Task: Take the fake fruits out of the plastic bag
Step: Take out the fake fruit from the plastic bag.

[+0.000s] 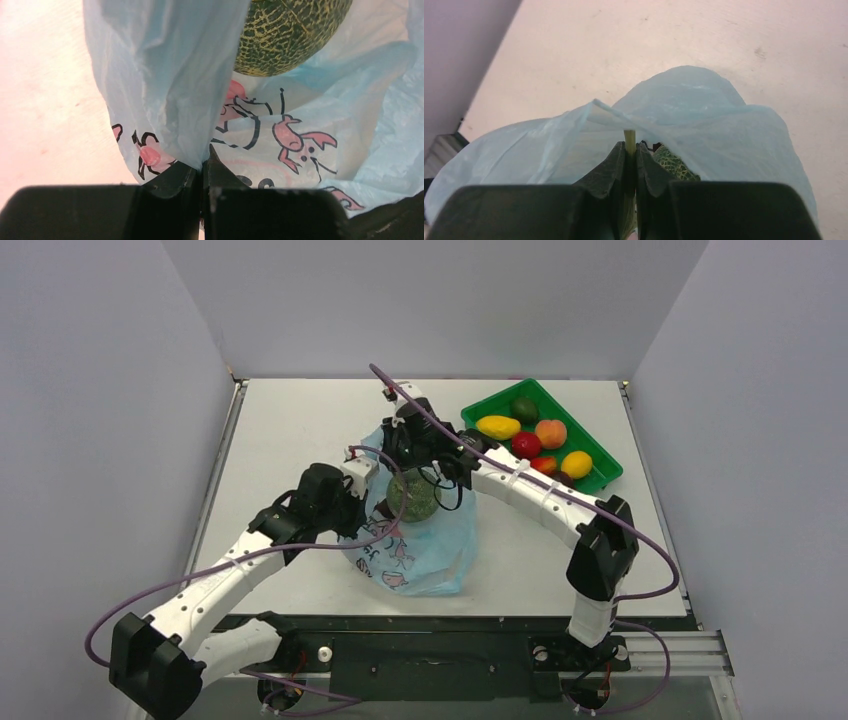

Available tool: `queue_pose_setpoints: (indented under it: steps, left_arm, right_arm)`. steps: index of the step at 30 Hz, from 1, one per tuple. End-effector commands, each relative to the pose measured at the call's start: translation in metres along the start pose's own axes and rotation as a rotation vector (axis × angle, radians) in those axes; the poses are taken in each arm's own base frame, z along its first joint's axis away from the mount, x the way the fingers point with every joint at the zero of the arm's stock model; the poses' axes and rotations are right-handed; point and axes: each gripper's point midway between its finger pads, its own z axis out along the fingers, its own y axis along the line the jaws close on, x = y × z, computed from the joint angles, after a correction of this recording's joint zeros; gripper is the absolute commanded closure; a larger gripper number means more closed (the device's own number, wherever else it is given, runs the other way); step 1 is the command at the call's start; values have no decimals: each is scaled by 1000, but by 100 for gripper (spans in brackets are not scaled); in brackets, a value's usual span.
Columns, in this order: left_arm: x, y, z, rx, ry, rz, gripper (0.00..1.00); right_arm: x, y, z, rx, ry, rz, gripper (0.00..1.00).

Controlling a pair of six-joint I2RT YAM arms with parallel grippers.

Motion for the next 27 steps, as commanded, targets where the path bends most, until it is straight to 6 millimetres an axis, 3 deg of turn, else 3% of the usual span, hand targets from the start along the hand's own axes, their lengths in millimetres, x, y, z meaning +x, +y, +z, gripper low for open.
queue_pose_setpoints:
  steps: [1, 2, 3, 4, 5, 6, 7, 9, 11, 14, 19, 27]
  left_arm:
    - [-18, 16, -21, -106, -100, -22, 100]
    - [-19, 15, -22, -101, -109, -28, 100]
    - [-21, 14, -24, -91, -119, -33, 100]
    - [-22, 14, -25, -89, -124, -41, 100]
    - [-23, 13, -26, -78, -128, -49, 100]
    - [-26, 12, -27, -66, -137, -59, 100]
    - [-27, 11, -28, -43, -144, -70, 100]
    - [-32, 10, -31, -7, -169, -98, 100]
    - [-37, 12, -35, 21, -197, -129, 100]
    - [-44, 23, -40, 30, -231, -166, 100]
    - [-52, 24, -39, 58, -243, -174, 100]
    - [-46, 42, -48, -59, -287, -170, 100]
  right_arm:
    - [-10, 32, -16, -135, -4, 97, 100]
    - [-4, 28, -14, -127, 3, 92, 100]
    - [-13, 30, -20, -142, -38, 87, 100]
    - [-1, 23, -17, -123, -31, 71, 100]
    - [-15, 28, -27, -151, -102, 65, 100]
    - [4, 18, -20, -135, -88, 51, 100]
    - [-9, 19, -27, -159, -161, 52, 100]
    - [7, 6, -25, -155, -171, 48, 100]
    - [6, 2, -29, -169, -199, 37, 100]
    - [2, 10, -37, -223, -201, 9, 100]
    - [-14, 36, -55, -345, -212, 16, 100]
    - [-42, 74, -96, -541, -288, 26, 100]
